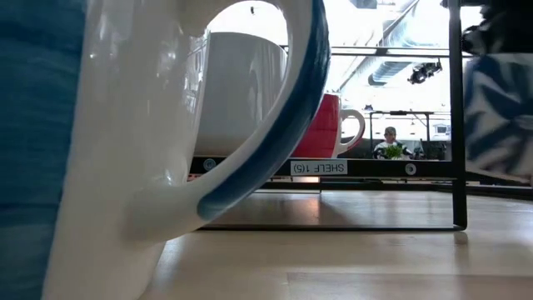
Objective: Place coffee mugs
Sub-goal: Put the white and blue patterned mug on the shelf
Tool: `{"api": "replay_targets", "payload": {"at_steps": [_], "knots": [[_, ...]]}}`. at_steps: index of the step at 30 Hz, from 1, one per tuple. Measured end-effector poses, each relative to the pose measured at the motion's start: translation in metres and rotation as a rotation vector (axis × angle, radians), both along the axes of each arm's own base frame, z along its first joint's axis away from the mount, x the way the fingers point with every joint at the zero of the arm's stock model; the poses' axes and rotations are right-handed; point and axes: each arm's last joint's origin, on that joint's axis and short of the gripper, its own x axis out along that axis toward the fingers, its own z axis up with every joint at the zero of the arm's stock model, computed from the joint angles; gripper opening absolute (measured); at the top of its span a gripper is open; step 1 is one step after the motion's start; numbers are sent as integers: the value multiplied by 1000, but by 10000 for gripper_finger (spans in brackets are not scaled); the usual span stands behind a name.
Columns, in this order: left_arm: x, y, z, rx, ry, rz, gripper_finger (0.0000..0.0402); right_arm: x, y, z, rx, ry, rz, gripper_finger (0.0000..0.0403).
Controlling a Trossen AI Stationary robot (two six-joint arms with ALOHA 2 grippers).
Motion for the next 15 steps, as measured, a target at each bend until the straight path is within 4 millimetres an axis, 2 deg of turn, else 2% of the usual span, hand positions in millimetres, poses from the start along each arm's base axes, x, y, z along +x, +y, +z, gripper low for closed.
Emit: {"api": "replay_targets", "payload": {"at_steps": [6,15], "knots": [[0,0,0,39,-11,-12,129,16,-36,6,-47,-23,-48,0],[0,0,0,42,-12,-13,129,41,-76,11,61,-105,-2,0]]}}
